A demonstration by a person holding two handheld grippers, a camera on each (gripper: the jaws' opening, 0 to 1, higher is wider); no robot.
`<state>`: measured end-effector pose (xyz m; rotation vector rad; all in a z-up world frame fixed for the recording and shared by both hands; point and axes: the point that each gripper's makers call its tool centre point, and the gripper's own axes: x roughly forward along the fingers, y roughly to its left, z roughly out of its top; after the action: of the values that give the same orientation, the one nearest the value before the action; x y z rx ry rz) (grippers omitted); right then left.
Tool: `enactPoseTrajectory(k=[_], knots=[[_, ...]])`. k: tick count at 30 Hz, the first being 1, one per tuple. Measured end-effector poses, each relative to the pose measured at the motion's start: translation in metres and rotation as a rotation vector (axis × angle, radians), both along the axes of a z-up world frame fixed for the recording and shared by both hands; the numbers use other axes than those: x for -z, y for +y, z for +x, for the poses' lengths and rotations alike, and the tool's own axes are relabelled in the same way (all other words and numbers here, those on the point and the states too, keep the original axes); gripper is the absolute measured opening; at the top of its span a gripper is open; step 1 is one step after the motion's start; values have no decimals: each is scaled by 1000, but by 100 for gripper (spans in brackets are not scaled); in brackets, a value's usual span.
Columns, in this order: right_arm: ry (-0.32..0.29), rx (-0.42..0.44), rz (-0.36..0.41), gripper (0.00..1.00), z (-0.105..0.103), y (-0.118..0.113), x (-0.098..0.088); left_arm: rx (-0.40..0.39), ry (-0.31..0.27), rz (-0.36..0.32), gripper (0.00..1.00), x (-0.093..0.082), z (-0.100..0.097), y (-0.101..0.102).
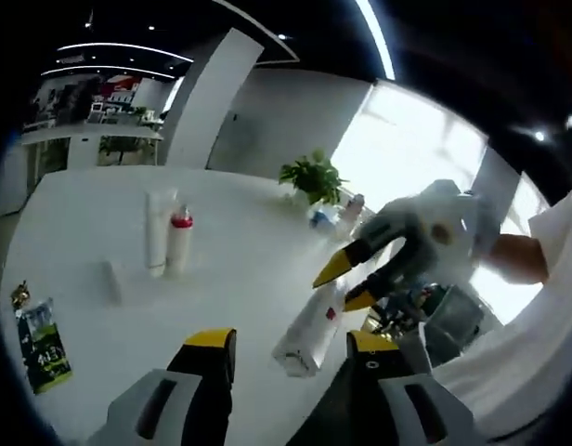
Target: Arrange the skincare products in the storage area until every visible bottle or jar stands upright without overlapping.
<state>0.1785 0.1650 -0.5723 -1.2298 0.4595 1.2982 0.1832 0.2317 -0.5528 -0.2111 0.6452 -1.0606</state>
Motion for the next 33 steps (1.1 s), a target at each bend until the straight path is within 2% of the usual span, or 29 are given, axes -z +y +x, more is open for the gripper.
enactPoseTrajectory(k=[3, 5, 7, 8, 9, 11, 13, 15, 18, 20, 24, 26, 29, 33], knots=[[-17, -69, -24, 18, -9, 5, -1, 48, 66, -22, 49, 2, -10, -11], [-24, -106, -40, 18, -17, 8, -2, 75, 186, -26, 49, 11, -21, -18], [-21, -141, -36, 18, -24, 13, -3, 74, 249, -58, 49, 13, -25, -22], [-18, -157, -33, 18, -28, 16, -4, 66, 325, -88, 48, 15, -29, -25], [-18, -162, -30, 18, -29, 17, -4, 70, 370, -109, 46, 18, -33, -27], [-19, -171, -21, 18, -30, 20, -5, 66, 400, -127, 37, 21, -35, -26], [-23, -170, -25, 18, -28, 20, -5, 73, 466, -185, 32, 17, -41, -28], [-18, -181, -24, 18, -29, 21, -3, 78, 455, -195, 31, 17, -43, -28], [31, -203, -6, 19, -36, 25, -2, 117, 497, -245, 26, 11, -54, -28], [9, -217, -2, 19, -34, 27, -1, 109, 479, -238, 26, 14, -53, -25], [53, -213, 18, 20, -37, 31, 4, 80, 502, -283, 26, 11, -53, -20], [98, -192, 40, 20, -39, 33, 6, 57, 508, -323, 25, 9, -50, -17], [103, -192, 69, 20, -41, 37, 7, 30, 511, -349, 25, 11, -50, -13], [127, -190, 50, 21, -45, 39, 15, 23, 553, -400, 25, 13, -57, -10]])
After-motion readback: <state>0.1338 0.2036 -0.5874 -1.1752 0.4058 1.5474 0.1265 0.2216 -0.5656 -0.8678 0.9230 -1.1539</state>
